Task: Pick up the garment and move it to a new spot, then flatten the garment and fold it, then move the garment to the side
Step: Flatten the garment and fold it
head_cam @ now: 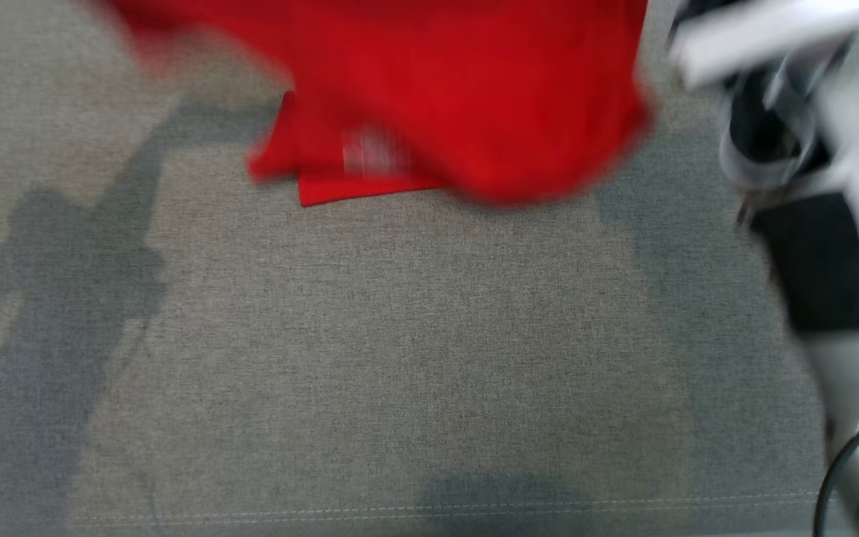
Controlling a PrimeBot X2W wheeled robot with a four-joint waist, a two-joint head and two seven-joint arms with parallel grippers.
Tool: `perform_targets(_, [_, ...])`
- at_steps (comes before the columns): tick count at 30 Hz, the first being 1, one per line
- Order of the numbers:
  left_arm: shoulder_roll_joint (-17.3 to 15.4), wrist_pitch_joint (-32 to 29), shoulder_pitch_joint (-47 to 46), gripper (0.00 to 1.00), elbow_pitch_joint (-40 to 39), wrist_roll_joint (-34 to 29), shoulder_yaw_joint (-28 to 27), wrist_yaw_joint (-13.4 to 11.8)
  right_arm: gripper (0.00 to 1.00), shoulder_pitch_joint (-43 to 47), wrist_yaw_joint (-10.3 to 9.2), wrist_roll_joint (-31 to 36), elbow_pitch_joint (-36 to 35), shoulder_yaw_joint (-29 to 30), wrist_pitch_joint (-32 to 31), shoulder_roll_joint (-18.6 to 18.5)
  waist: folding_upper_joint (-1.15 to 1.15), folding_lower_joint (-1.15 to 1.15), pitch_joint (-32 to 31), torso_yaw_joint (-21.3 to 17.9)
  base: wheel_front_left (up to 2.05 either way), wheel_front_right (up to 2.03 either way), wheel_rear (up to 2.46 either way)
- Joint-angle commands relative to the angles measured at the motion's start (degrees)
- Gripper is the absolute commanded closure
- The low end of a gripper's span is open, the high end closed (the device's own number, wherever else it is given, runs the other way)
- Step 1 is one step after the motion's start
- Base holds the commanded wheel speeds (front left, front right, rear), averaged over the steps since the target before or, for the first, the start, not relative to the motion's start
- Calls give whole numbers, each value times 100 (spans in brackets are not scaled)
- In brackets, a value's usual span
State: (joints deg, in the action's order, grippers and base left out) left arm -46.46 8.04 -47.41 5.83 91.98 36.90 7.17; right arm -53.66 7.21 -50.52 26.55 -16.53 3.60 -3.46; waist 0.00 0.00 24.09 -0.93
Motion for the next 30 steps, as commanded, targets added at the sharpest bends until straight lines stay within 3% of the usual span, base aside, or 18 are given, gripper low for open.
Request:
perform_targets(1, [-424,145,-720,100,-311,-14,-704,32,100,-996,28,-118,427,-95,515,56,0,0,160,-21,0,0,0])
perform_targets(6, [-670,-4,-1156,100,-718,64,-1118,32,100,-2627,28,-600,2093,-568,757,57,0,0,177,-176,0,0,0])
perform_targets(8, [-747,-72,-1062,100,-780,88,-1136,32,100,-2751,28,-762,2308,-667,790,57,0,0,265,-198,0,0,0])
perform_targets(13, [-1046,154,-149,100,-1185,-17,-1277,32,100,-2553,28,-1519,2820,-1642,909,57,0,0,896,-369,0,0,0])
perform_targets(18, [-1026,648,1274,100,-1667,-605,-1188,32,100,-1359,28,-2232,2322,-2623,1128,57,0,0,1543,-419,0,0,0])
perform_targets(20, [-833,686,1647,100,-1707,-680,-1263,32,100,-996,28,-2141,1991,-2373,1135,57,0,0,1538,-427,0,0,0])
perform_targets(24, [-204,693,2244,100,-1738,-701,-1850,32,100,-92,28,-1350,1338,-1581,1138,57,0,0,1276,-391,0,0,0])
perform_targets(30, [242,695,2775,100,-1815,-773,-2071,32,100,1308,28,-717,159,-992,1139,57,0,0,696,-352,0,0,0])
